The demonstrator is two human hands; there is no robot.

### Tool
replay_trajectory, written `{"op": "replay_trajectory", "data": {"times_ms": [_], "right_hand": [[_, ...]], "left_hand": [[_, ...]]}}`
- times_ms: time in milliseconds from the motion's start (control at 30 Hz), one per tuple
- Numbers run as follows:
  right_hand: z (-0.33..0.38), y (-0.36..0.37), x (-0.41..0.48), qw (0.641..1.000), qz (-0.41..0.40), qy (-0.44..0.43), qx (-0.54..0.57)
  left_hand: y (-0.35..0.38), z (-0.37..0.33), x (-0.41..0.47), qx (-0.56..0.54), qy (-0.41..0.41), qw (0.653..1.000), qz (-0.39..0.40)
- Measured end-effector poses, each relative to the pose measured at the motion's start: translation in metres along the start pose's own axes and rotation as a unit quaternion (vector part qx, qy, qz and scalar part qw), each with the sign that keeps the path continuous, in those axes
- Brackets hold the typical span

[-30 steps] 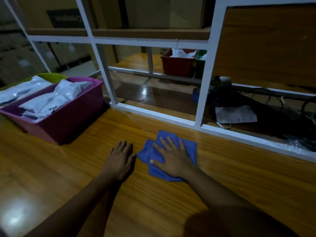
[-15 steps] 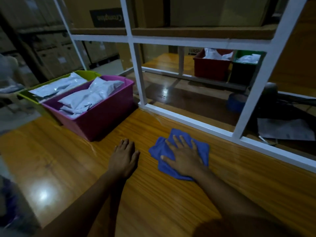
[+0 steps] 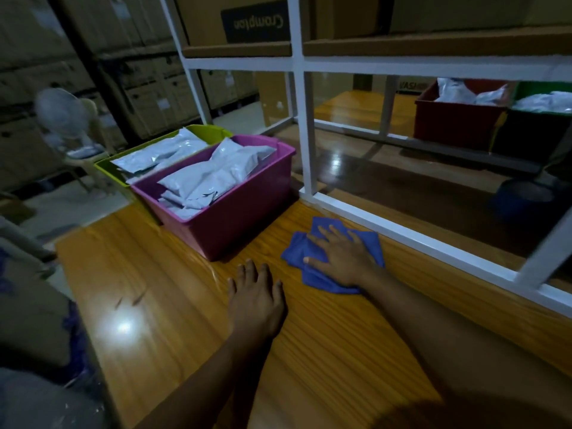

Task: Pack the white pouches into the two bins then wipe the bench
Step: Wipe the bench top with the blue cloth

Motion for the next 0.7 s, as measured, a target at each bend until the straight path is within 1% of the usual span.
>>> {"op": "replay_trajectory", "data": {"times_ms": [33, 100, 133, 167, 200, 267, 333, 400, 433, 467, 500, 533, 567, 600, 633, 700], "right_hand": [[-0.008, -0.005, 0.011, 0.999, -0.034, 0.028, -0.004], [-0.016, -0.008, 0.032, 0.989, -0.091, 0.115, -0.034], [-0.012, -0.003, 0.044, 0.984, -0.092, 0.151, -0.034], [-0.002, 0.006, 0.057, 0.983, -0.076, 0.166, -0.024], [0.013, 0.017, 0.072, 0.987, -0.049, 0.151, -0.011], [0.055, 0.029, 0.097, 0.998, -0.004, 0.069, -0.003], [0.086, 0.033, 0.101, 0.999, 0.028, -0.014, -0.008], [0.092, 0.027, 0.090, 0.995, 0.044, -0.085, -0.022], [0.083, 0.020, 0.080, 0.994, 0.039, -0.101, -0.026], [0.064, 0.011, 0.074, 0.995, 0.017, -0.093, -0.020], [0.039, -0.004, 0.070, 0.997, -0.032, -0.068, -0.017], [0.011, -0.013, 0.067, 0.997, -0.073, -0.021, -0.021], [-0.008, -0.016, 0.061, 0.995, -0.091, 0.022, -0.033], [-0.013, -0.013, 0.055, 0.994, -0.090, 0.055, -0.037], [-0.004, -0.006, 0.050, 0.994, -0.079, 0.064, -0.037], [0.031, 0.011, 0.029, 0.999, -0.028, 0.036, -0.017]], "left_hand": [[-0.001, 0.000, 0.001, 0.001, 0.005, 1.000, -0.004], [-0.001, 0.001, 0.003, 0.002, 0.007, 1.000, -0.013], [0.000, 0.001, 0.004, 0.001, 0.007, 1.000, -0.014], [0.000, 0.002, 0.004, 0.000, 0.008, 1.000, -0.015], [0.001, 0.001, 0.004, -0.004, 0.010, 1.000, -0.016], [0.000, 0.002, 0.005, -0.021, 0.013, 1.000, -0.016], [-0.001, 0.001, 0.006, -0.035, 0.015, 0.999, -0.009], [-0.002, 0.001, 0.005, -0.046, 0.014, 0.999, -0.002], [-0.003, 0.002, 0.004, -0.051, 0.010, 0.999, 0.001], [-0.004, 0.002, 0.004, -0.051, 0.007, 0.999, 0.001], [-0.004, 0.001, 0.004, -0.045, 0.006, 0.999, -0.001], [-0.005, 0.001, 0.004, -0.033, 0.006, 0.999, -0.005], [-0.006, 0.001, 0.005, -0.017, 0.009, 1.000, -0.011], [-0.006, 0.001, 0.006, -0.006, 0.011, 1.000, -0.016], [-0.006, 0.002, 0.006, -0.004, 0.013, 1.000, -0.018], [-0.005, 0.002, 0.006, -0.029, 0.021, 0.999, -0.013]]}}
Point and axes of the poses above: each hand's wrist, its own x-axis towards the middle knuckle, its own y-axis out of the palm, z = x × y, the point moved 9 cm from there along x, towards the middle knuckle
